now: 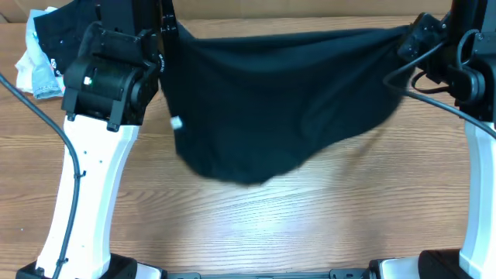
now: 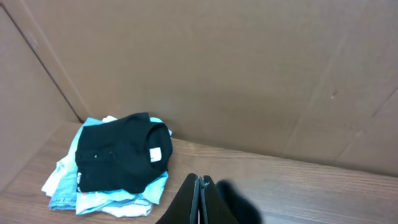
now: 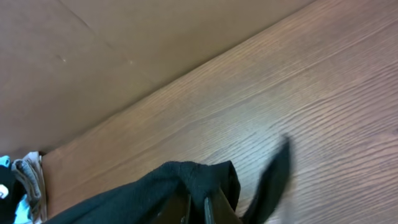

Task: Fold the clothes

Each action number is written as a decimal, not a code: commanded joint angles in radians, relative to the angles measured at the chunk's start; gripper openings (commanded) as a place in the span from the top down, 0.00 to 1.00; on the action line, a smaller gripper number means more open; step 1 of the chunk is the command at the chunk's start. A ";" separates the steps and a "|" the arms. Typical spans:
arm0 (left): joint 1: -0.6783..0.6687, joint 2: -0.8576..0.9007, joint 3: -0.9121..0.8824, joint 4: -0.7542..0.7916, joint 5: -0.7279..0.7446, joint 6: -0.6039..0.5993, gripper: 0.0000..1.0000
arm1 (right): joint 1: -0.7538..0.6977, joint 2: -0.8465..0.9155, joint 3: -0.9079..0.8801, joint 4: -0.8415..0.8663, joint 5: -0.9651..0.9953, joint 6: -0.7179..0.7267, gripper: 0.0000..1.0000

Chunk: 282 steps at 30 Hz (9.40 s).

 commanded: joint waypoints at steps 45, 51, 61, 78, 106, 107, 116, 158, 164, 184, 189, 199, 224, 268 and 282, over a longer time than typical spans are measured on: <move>0.118 0.277 0.850 -0.200 0.261 0.204 0.96 | -0.037 0.171 0.472 0.193 0.085 -0.087 0.96; 0.118 0.339 0.805 -0.479 0.378 0.136 0.96 | -0.037 0.234 0.388 0.042 0.020 -0.082 0.95; 0.118 0.577 0.647 -0.800 0.499 0.001 0.96 | -0.037 0.299 0.190 -0.151 -0.066 -0.079 0.95; 0.005 0.312 0.620 -0.838 0.592 0.026 0.44 | -0.037 0.240 0.156 -0.388 -0.037 -0.084 0.95; 0.070 0.658 0.196 -0.336 0.555 0.081 0.35 | -0.037 0.011 -0.355 -0.193 -0.036 -0.080 0.00; 0.077 0.684 0.196 -0.324 0.557 0.082 0.38 | -0.037 0.013 -0.355 -0.171 -0.030 -0.080 0.00; 0.102 0.814 0.196 -0.280 0.575 0.111 0.88 | -0.037 0.110 -0.374 0.057 -0.026 -0.083 0.96; 0.240 1.017 0.195 -0.317 0.506 -0.069 0.96 | -0.080 0.528 -0.579 0.481 -0.246 -0.317 0.00; 0.286 1.017 0.195 -0.341 0.511 -0.069 0.96 | -0.063 0.528 -0.598 0.509 -0.296 -0.325 0.07; 0.287 1.017 0.195 -0.352 0.513 -0.058 0.94 | 0.111 0.560 -0.612 0.608 -0.330 -0.347 0.49; 0.287 1.017 0.195 -0.352 0.513 -0.057 0.94 | 0.101 0.560 -0.593 0.620 -0.309 -0.338 0.96; 0.290 1.017 0.195 -0.364 0.493 -0.032 0.96 | 0.091 0.557 -0.207 0.319 0.117 -0.338 0.96; 0.286 0.889 0.350 -0.549 0.623 -0.031 0.15 | 0.089 0.621 -0.013 0.268 -0.005 -0.336 0.00; 0.274 0.889 0.350 -0.572 0.618 -0.012 0.00 | -0.073 0.888 -0.012 0.442 -0.079 -0.187 0.63; 0.274 0.888 0.350 -0.607 0.619 0.021 0.16 | -0.098 0.884 0.227 0.166 -0.077 -0.187 0.92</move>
